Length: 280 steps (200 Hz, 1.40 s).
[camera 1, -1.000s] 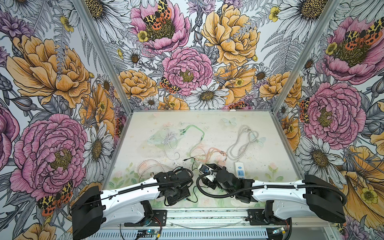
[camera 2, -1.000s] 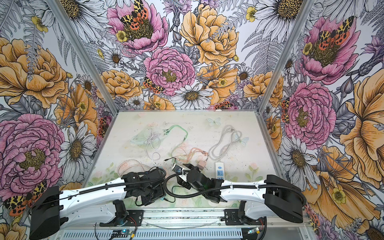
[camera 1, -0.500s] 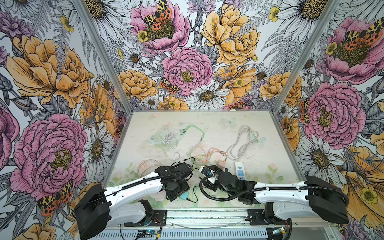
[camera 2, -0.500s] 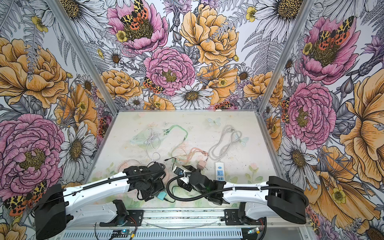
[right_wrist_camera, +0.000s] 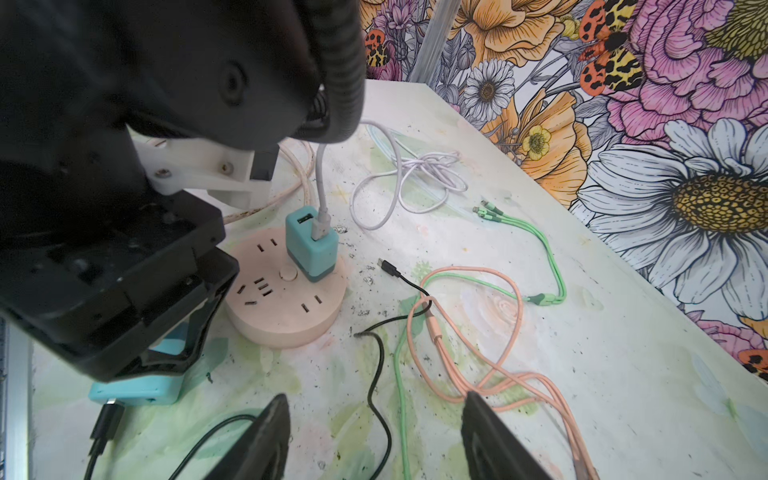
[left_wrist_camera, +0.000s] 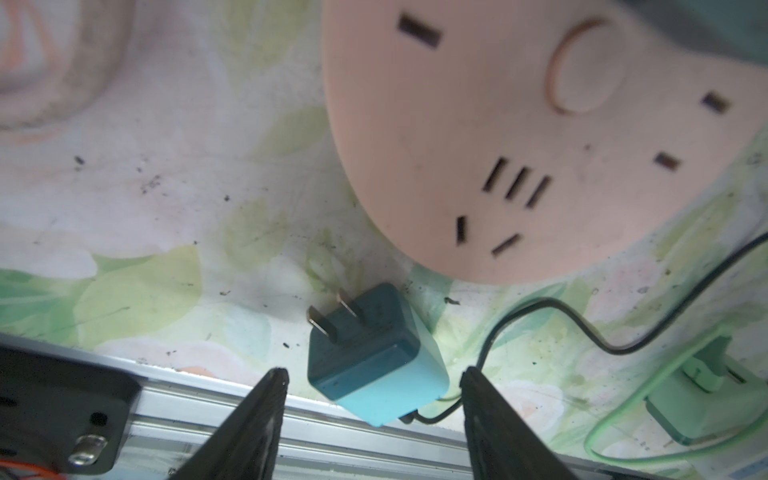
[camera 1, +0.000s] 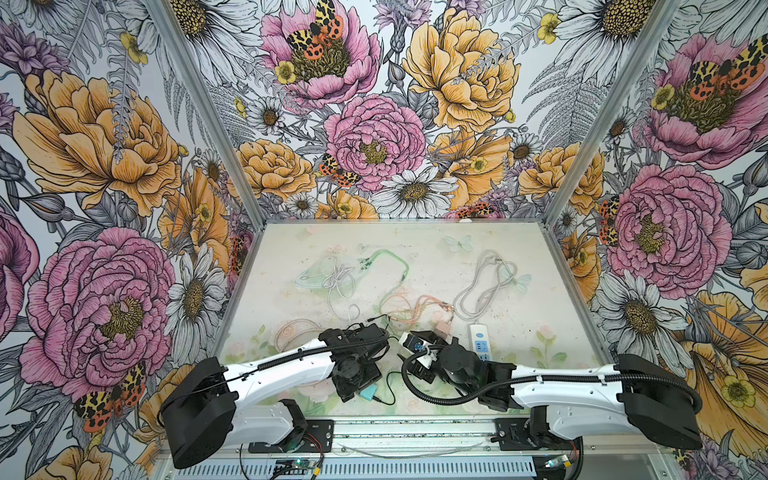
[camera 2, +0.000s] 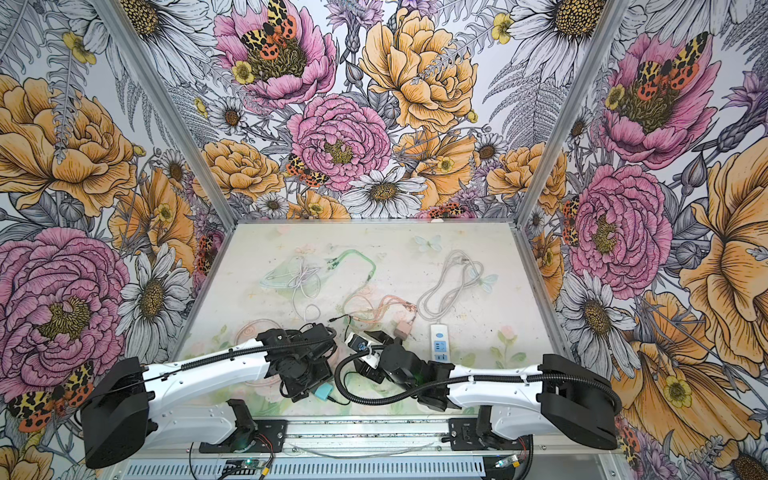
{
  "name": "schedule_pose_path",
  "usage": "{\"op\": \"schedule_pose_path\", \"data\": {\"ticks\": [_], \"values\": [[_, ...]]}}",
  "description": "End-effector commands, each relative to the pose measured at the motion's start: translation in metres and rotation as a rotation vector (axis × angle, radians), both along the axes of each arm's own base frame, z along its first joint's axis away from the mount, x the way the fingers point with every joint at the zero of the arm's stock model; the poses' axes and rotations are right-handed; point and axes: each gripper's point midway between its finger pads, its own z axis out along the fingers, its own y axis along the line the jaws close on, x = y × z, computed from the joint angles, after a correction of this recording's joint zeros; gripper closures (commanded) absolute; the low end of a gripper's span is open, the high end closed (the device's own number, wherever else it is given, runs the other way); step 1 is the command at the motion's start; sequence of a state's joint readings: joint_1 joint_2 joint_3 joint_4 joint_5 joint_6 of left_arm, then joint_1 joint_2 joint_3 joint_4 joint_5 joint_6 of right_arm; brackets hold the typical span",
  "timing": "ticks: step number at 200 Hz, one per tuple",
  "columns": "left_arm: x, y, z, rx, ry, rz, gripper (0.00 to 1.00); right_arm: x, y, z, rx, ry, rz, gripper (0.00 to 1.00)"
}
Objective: Insert the plug
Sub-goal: 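Close the left gripper on the teal charger near the table edge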
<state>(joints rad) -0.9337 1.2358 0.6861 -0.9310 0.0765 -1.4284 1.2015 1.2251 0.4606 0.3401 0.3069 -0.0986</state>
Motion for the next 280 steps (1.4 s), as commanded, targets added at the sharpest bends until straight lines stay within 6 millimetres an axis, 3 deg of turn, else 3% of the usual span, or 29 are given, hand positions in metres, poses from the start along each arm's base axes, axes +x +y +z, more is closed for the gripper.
{"op": "schedule_pose_path", "data": {"ticks": [1, 131, 206, 243, 280], "values": [[-0.003, 0.004, -0.003, 0.004, 0.008, 0.052, 0.31, -0.002, -0.002, 0.002, 0.005, -0.009, -0.001, 0.34], [-0.005, -0.003, -0.020, -0.003, -0.010, 0.093, 0.36, -0.003, -0.001, 0.000, -0.012, -0.013, -0.002, 0.34], [-0.002, 0.002, -0.022, -0.020, -0.049, 0.137, 0.56, -0.003, -0.001, -0.001, -0.015, -0.015, -0.005, 0.34], [0.005, 0.000, -0.012, -0.056, -0.096, 0.170, 0.59, -0.003, -0.001, 0.000, -0.011, -0.017, -0.004, 0.34], [0.019, -0.009, 0.011, -0.127, -0.175, 0.188, 0.61, -0.003, -0.001, 0.001, -0.005, -0.018, -0.003, 0.33]]}}
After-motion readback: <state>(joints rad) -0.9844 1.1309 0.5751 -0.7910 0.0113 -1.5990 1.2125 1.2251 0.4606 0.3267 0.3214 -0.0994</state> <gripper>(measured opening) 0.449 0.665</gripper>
